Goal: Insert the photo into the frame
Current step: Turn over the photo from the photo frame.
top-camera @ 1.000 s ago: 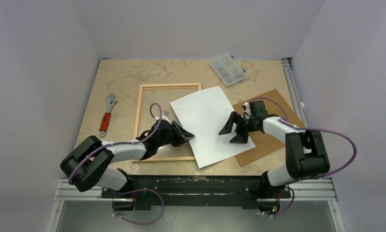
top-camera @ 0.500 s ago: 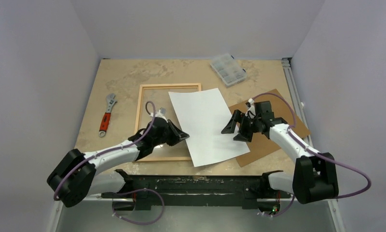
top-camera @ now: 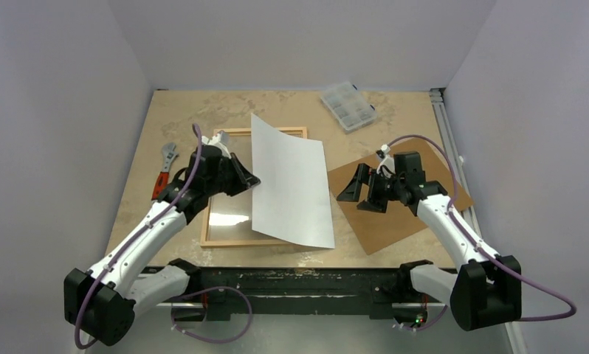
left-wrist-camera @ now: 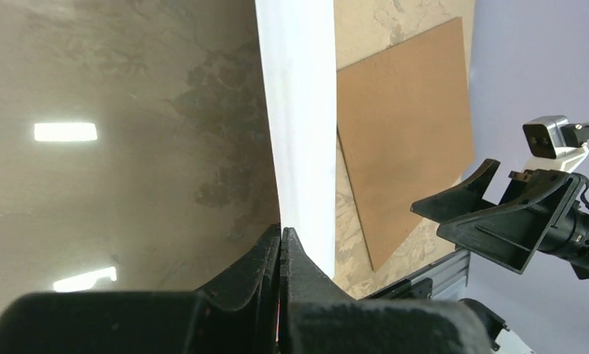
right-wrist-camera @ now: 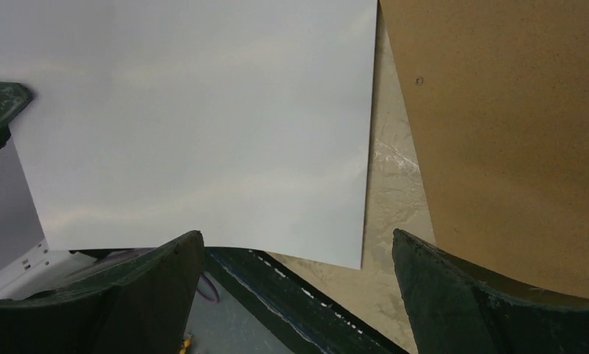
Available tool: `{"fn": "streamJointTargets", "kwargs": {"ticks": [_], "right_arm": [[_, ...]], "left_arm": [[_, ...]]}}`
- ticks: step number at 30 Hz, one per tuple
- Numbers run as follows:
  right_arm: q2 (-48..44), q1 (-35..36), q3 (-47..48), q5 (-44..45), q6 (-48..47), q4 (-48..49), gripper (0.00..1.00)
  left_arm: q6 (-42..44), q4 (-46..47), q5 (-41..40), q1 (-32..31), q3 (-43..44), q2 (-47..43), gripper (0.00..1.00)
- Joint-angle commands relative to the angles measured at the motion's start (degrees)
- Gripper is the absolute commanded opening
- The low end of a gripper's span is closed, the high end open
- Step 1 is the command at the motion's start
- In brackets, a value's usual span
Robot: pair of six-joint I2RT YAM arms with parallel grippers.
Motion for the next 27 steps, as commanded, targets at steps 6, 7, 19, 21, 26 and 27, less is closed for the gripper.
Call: {"fn": "streamJointTargets", "kwargs": {"ticks": [6, 7, 19, 21, 26, 27], "right_arm": [[0.3, 0.1, 2.4, -0.9, -4.4, -2.6, 0.98], [0.2, 0.1, 2.0, -0.6, -4.6, -2.5, 0.98], [-1.2, 0.1, -0.7, -2.2, -4.4, -0.3, 0.98], [-0.6, 0.1, -0.6, -2.5, -4.4, -0.1, 0.98], [0.4, 0.1, -0.3, -2.2, -5.0, -0.5, 0.98], [0.3, 0.1, -0.5, -2.2, -5.0, -0.2, 0.98]], "left_arm": [[12.5, -14.5, 2.7, 8.2, 8.5, -0.1, 0.00], [12.9, -14.6, 3.0, 9.2, 8.5, -0.1, 0.00], [16.1, -14.2, 8.0, 20.8, 8.3, 1.4, 0.00], [15.9, -13.5, 8.7, 22.6, 7.8, 1.2, 0.00], [14.9, -10.8, 10.1, 26.0, 6.2, 0.9, 0.00], [14.8, -10.4, 10.2, 26.9, 6.0, 0.7, 0.00]]}}
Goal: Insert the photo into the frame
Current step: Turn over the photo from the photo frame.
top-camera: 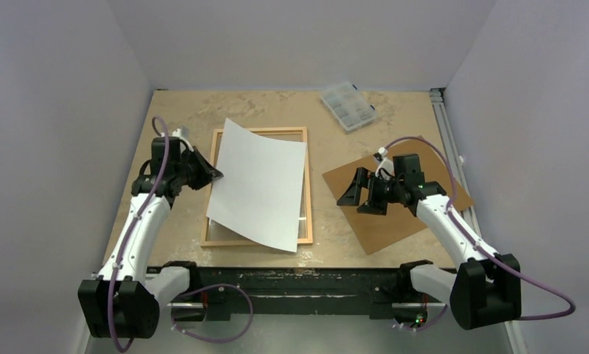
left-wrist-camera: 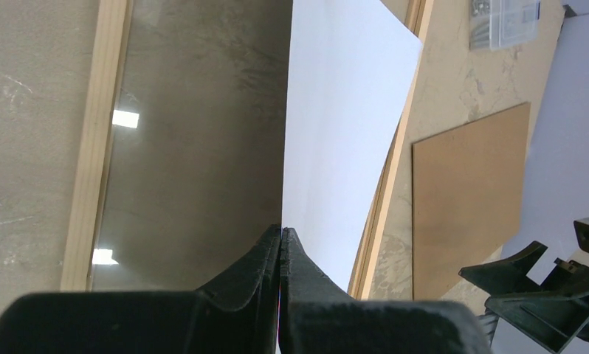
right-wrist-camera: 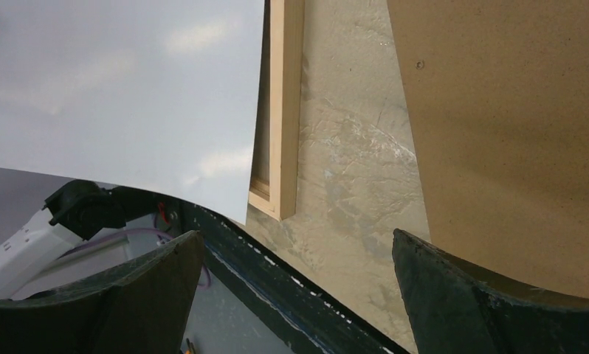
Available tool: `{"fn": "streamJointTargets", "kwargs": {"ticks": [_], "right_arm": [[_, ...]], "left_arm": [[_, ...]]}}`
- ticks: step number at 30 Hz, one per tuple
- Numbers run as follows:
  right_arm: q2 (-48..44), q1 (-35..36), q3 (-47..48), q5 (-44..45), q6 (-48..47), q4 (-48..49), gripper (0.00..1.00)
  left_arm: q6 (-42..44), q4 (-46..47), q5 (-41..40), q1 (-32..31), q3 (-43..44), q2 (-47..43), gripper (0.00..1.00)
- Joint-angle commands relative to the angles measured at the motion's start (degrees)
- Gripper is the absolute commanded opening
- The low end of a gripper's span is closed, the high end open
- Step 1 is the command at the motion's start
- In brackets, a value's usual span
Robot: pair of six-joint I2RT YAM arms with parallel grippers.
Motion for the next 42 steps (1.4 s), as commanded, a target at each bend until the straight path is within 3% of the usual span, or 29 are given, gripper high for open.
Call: {"fn": "streamJointTargets", "kwargs": {"ticks": [1, 7, 15, 27, 42], "right_arm": [[-0.2, 0.1, -0.6, -0.9, -1.0, 1.7, 0.98], [-0.5, 0.1, -2.4, -1.7, 0.3, 3.7, 0.98], [-1.0, 0.0, -2.6, -1.5, 0.2, 3.8, 0.98], [-0.1, 0.1, -3.3, -1.6, -0.7, 4.0, 0.98], [1.1, 0.2, -3.3, -1.5, 0.9, 5.6, 0.98]], "left_arm": [[0.4, 4.3, 2.2, 3.7, -0.9, -1.7, 0.00], [-1.3, 6.3, 1.7, 7.3, -1.4, -3.2, 0.00], [-2.9, 11.5, 4.1, 7.5, -2.4, -1.0, 0.00], [-14.8, 28.8, 6.0, 7.5, -10.2, 0.3, 0.00], [-23.0, 36.0, -4.9, 7.4, -18.7, -8.8, 0.00]]}}
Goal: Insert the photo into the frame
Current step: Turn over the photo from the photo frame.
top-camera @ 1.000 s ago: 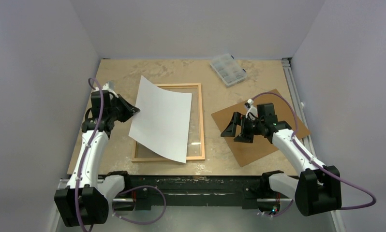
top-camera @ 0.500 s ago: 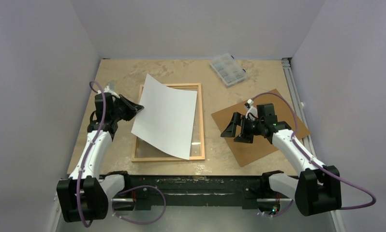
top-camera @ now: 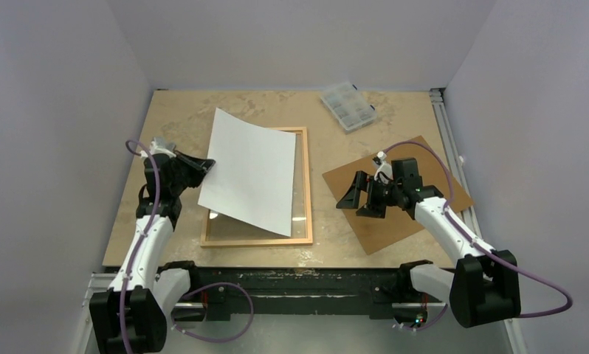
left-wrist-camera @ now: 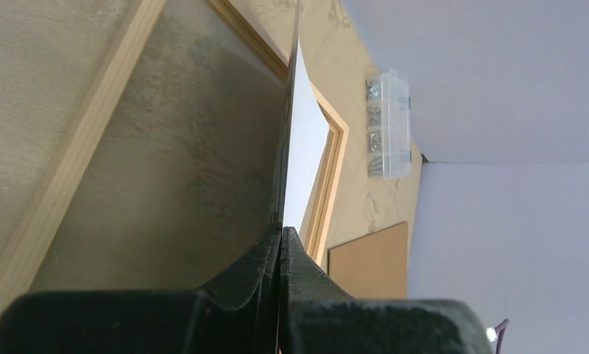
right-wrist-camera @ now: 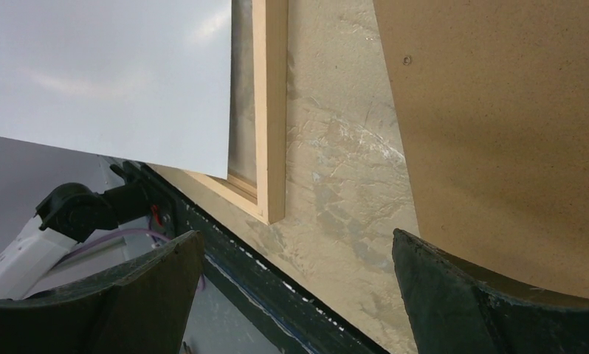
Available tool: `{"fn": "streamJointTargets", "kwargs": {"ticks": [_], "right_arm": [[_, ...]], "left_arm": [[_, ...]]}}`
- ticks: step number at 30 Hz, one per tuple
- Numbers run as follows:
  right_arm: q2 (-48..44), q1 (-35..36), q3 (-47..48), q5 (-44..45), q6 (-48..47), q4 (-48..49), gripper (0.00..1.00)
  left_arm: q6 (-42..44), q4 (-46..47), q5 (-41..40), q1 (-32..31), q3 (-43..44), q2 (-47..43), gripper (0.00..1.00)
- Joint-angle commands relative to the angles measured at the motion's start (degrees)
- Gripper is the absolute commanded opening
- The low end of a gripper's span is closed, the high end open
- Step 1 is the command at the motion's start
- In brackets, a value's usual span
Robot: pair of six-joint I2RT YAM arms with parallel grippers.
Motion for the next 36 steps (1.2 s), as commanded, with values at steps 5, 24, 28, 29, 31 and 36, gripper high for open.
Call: {"fn": "streamJointTargets", "kwargs": {"ticks": [5, 24, 28, 29, 31, 36], "right_arm": [[0.7, 0.2, -0.1, -0.8, -0.3, 1.3, 0.98], [3.2, 0.2, 0.0, -1.7, -0.2, 3.2, 0.97], [2.8, 0.2, -0.5, -1.5, -0.1, 3.3, 0.97], [2.7, 0.2, -0.8, -1.5, 0.0, 3.4, 0.97], [2.4, 0.2, -1.3, -1.5, 0.3, 3.7, 0.97], [2.1, 0.2, -1.5, -1.3, 0.3, 3.6, 0.97]], "left_arm": [[-3.9, 8.2, -5.0, 0.5, -4.7, -5.9, 0.00], [-5.1, 15.1, -2.7, -8.5, -8.7, 3.0, 0.00], [-5.7, 14.7, -4.6, -10.5, -10.4, 1.9, 0.00], [-5.7, 14.3, -4.6, -10.7, -10.7, 1.8, 0.00], [-5.5, 13.8, -4.8, -10.8, -11.2, 1.5, 0.00], [-2.8, 8.4, -6.7, -10.8, -10.3, 0.0, 0.11]]}}
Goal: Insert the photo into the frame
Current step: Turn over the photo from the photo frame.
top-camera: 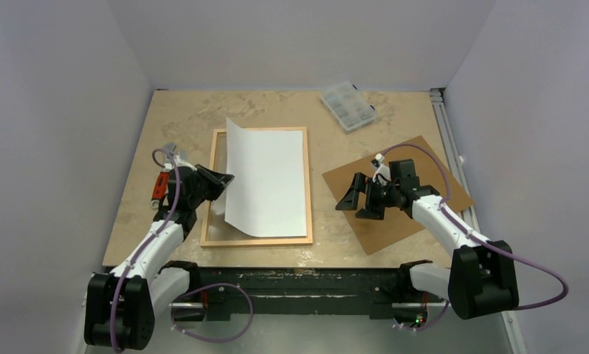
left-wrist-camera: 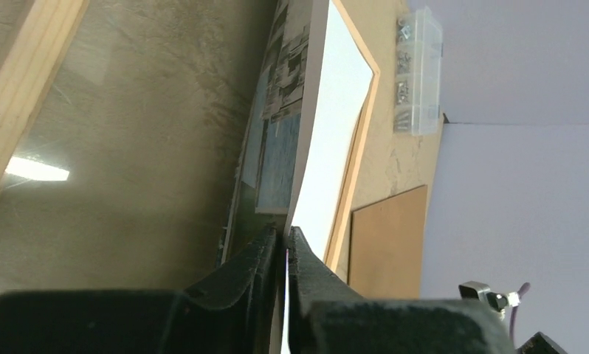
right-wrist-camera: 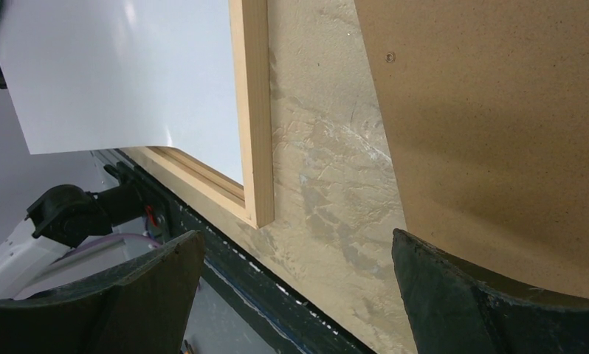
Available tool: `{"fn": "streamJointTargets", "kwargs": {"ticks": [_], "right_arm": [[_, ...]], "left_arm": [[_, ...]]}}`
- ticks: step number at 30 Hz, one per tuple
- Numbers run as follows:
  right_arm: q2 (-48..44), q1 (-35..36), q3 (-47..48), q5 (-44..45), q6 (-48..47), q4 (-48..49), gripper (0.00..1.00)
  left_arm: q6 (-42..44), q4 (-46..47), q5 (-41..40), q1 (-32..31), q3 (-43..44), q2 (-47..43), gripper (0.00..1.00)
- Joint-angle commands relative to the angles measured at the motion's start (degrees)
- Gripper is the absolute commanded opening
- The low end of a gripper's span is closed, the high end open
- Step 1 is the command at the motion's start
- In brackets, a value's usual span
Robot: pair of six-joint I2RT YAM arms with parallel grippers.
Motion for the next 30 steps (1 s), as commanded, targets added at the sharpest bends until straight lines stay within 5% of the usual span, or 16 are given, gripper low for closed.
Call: {"fn": "streamJointTargets", "kwargs": {"ticks": [1, 10, 14, 19, 30], "right_arm": [[-1.4, 0.2, -0.2, -1.0, 0.2, 0.8, 0.97], [-2.8, 0.2, 2.4, 4.4, -0.3, -4.2, 0.97], [-2.6, 0.2, 2.4, 7.8, -0.2, -5.7, 0.97], [-1.9, 0.2, 2.4, 8.3, 0.4, -5.5, 0.97], [-1.8, 0.1, 2.6, 8.4, -0.1, -5.8, 0.96]], "left_arm": [[2.7, -5.3, -2.4, -0.5, 1.7, -1.9, 0.19], [13.0, -20.1, -3.9, -0.5, 9.1, -2.0, 0.77], [18.4, -28.0, -7.5, -0.4, 13.5, -2.1, 0.92], [24.7, -34.3, -9.1, -0.5, 18.8, 2.4, 0.98], [25.1, -29.1, -5.5, -1.4, 20.7, 13.8, 0.96]]}}
